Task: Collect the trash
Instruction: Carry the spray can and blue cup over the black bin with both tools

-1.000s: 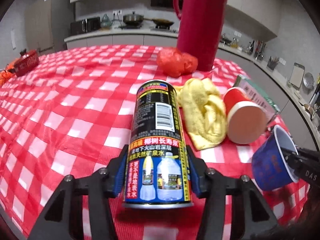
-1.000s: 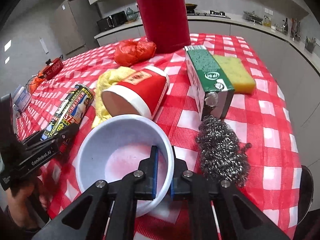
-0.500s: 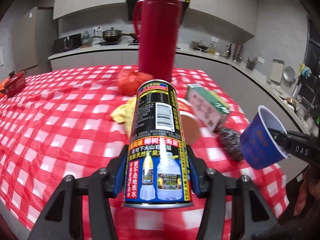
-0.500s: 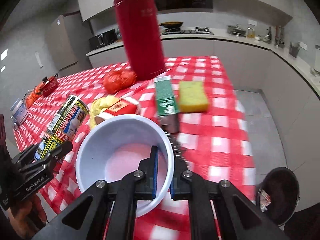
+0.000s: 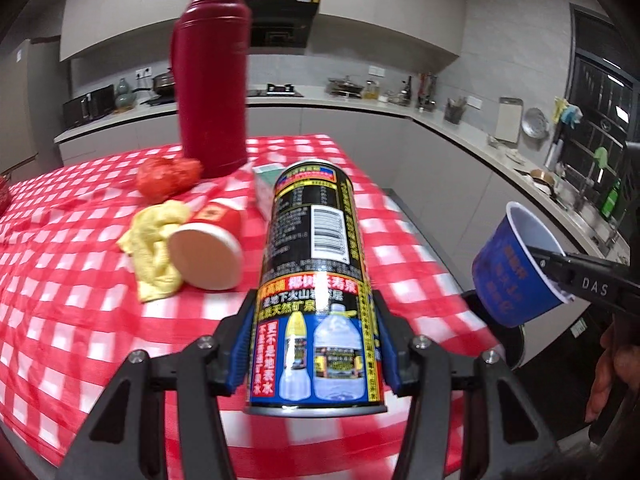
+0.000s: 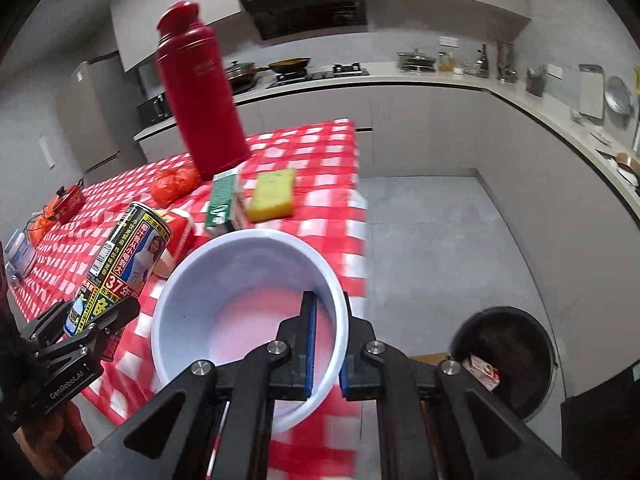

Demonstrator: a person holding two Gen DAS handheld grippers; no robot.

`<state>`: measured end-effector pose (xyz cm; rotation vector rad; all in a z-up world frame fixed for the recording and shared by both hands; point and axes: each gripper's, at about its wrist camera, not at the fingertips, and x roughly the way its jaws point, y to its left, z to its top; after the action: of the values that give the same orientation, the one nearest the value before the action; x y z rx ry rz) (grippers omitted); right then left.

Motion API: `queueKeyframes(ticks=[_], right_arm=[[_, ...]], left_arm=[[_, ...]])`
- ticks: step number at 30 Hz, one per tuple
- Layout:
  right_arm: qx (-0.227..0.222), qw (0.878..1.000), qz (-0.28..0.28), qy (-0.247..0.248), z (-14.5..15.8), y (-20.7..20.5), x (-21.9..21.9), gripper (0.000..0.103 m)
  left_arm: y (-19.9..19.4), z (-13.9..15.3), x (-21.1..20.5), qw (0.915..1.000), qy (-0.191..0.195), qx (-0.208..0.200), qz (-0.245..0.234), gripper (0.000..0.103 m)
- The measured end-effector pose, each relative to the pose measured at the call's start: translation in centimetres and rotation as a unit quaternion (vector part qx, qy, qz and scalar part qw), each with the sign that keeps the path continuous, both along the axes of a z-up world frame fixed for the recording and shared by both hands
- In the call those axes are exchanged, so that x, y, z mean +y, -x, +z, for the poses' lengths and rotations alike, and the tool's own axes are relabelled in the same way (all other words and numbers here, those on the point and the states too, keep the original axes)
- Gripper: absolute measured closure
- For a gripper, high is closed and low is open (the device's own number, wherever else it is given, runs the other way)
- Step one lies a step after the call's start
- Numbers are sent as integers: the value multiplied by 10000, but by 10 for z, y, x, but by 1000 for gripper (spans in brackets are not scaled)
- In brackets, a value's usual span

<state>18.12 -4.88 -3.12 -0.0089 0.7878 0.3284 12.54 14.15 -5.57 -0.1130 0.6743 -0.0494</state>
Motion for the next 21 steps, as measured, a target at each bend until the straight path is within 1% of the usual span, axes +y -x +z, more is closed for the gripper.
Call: queueKeyframes(ticks=[10,21], right_arm=[[-31,9993,-385,-21,8,13,-84,94],[52,9965,-840,9,5,22,-179,94]], left_arm=[[-4,5,-71,9994,-22,-38,-349,49],[-17,1,-154,9967,-7,35,-810,49]])
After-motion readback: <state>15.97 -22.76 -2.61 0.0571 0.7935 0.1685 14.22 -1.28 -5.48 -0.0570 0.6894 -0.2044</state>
